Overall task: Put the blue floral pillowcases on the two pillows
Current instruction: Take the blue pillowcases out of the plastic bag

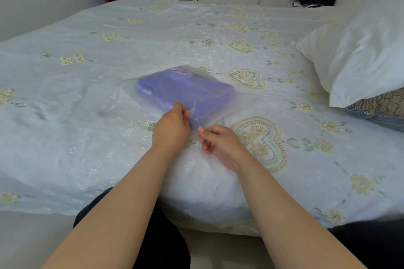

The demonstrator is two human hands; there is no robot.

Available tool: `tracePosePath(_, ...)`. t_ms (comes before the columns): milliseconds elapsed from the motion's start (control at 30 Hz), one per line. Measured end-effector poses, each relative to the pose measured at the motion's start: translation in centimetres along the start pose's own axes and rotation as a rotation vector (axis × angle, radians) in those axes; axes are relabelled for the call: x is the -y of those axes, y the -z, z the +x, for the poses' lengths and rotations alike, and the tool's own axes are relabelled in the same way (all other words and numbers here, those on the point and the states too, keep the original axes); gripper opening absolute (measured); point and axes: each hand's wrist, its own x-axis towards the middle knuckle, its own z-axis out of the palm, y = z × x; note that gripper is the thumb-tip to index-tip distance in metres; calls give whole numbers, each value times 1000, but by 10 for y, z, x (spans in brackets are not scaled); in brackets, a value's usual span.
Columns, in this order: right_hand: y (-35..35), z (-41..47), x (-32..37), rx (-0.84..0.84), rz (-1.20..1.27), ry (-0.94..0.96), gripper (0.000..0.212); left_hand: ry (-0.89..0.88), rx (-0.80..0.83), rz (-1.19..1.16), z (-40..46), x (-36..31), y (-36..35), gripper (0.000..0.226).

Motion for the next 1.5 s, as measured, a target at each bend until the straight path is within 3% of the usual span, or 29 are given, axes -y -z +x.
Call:
tracePosePath(67,-3,0,-1,-45,-37,17,25,22,86,15,-3,1,-1,20)
tracePosePath(133,-7,1,-3,-99,-80,52,26,4,67,21,-6,3,1,28)
tracePosePath(233,-8,2,-6,-124,-94,83,26,-203,-167,47,-9,4,9,36)
tracePosePath(333,-6,0,-6,-81,-46,89,22,-393,-130,186,-16,6,8,26)
tracePosePath(600,-2,-5,-4,47,-26,105,14,-169,85,187,-17,4,2,30)
tracePosePath(767,-1,-3,-2,61,18,98,16,-56,360,-162,-8,5,8,24)
tracePosePath(867,-3,-3,-3,9,17,113,19,-76,354,-248,-6,5,7,28)
tracePosePath(1100,-11,0,-11,-159,-169,173,28,-151,144,-218,-8,2,1,21)
tracePosePath(1167,-12,2,-12,-176,-206,165,28,-134,212,-217,-7,2,-1,22)
tracePosePath(1333,-9,3,-13,-155,-334,142,30,-127,603,-256,-6,6,7,41)
tracePosePath(1500,-10,5,-13,-145,-301,114,29,2,548,-516,-9,11,-4,41)
